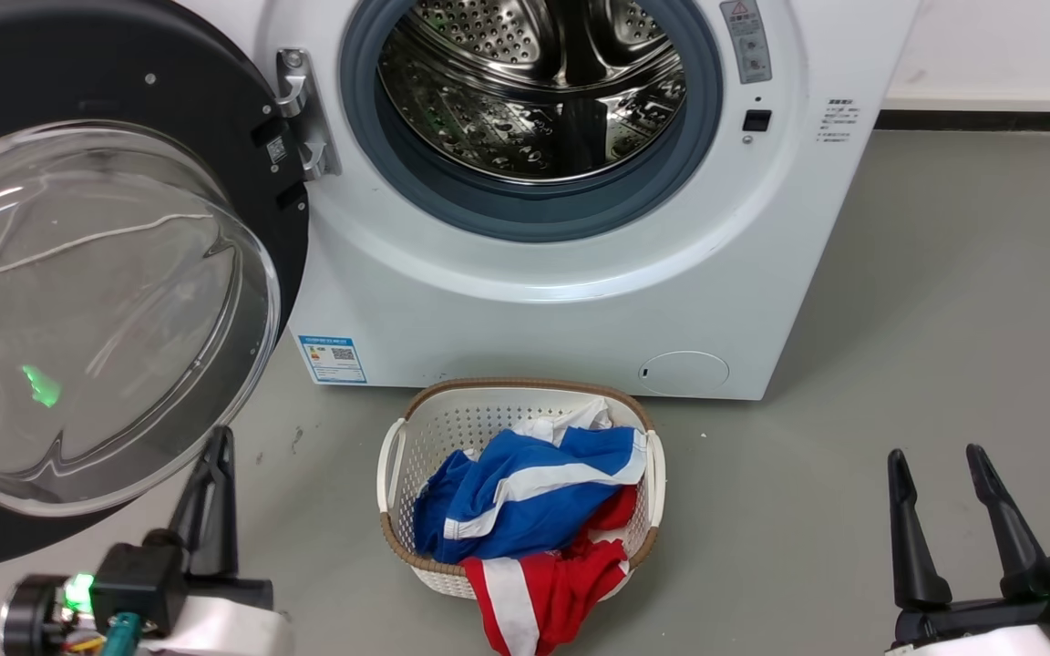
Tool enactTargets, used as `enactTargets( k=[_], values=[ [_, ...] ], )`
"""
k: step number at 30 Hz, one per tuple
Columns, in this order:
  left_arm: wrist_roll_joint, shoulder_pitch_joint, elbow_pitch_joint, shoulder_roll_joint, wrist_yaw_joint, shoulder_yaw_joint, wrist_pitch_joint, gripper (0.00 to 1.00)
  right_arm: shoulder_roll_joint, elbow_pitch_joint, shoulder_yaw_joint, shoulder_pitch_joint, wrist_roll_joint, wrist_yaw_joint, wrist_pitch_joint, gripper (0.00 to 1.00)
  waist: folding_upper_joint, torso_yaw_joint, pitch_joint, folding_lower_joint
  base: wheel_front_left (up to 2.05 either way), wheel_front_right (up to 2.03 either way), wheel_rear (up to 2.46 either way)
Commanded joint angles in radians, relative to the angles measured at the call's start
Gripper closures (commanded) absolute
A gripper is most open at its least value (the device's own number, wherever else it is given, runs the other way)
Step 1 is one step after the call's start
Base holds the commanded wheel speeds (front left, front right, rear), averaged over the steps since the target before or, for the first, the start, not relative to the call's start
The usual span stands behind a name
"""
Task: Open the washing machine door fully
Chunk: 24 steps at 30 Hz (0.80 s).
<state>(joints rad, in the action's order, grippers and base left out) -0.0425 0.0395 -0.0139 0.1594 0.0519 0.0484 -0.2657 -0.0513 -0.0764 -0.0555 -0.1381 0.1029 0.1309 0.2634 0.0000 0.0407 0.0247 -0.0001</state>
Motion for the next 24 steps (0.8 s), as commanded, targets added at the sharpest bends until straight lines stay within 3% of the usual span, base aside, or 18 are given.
enactTargets(
  k=[1,2,24],
  values=[
    [0.001,0.017,0.011,-0.01,-0.005,-0.006,0.002,0.85,0.002,-0.001,0.002,-0.01,0.004,0.0,0.002,0.0,0.0,-0.005,-0.002,0.0001,0.0,0.0,0.0],
    [0.009,0.02,0.017,-0.016,-0.013,-0.011,0.002,0.0,0.002,0.004,0.0,-0.015,0.007,0.0,0.002,0.0,0.0,-0.011,-0.004,0.0001,0.0,0.0,0.0],
    [0.031,0.067,0.073,-0.067,-0.07,-0.043,0.002,0.0,0.002,0.075,0.015,-0.045,0.02,0.0,0.002,0.0,0.0,-0.032,-0.023,0.0001,0.0,0.0,0.0]
  ],
)
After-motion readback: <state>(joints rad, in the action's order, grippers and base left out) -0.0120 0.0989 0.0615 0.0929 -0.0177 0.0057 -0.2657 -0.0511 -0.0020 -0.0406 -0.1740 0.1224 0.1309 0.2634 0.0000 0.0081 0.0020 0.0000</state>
